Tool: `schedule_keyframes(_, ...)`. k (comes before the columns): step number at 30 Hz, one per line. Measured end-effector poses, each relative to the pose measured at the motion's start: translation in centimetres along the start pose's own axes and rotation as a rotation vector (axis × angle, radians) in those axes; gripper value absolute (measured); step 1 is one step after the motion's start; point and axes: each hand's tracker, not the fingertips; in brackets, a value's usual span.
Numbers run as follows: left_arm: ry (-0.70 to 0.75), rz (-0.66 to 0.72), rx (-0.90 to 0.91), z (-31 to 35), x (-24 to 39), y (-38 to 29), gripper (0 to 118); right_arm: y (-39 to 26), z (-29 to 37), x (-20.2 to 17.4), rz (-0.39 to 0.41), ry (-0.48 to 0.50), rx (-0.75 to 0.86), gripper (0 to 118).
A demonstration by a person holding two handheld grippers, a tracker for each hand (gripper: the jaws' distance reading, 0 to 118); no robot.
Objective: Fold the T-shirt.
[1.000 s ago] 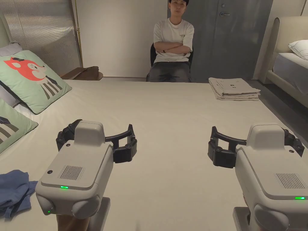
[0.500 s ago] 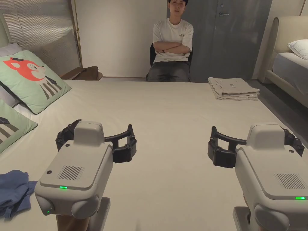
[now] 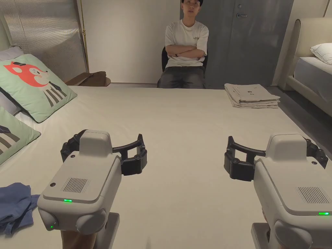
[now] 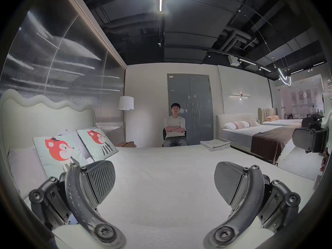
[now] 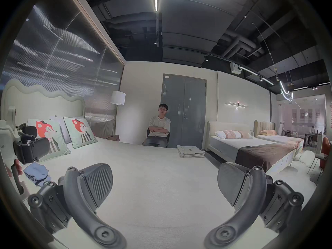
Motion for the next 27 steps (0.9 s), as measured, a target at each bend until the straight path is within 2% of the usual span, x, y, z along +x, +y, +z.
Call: schedule_keyframes(27,0.005,-0.005,0.008,0.08,-0.13,0.09,111,0.03,-0.01,-0.09,0.006,-0.005,-0.002,114)
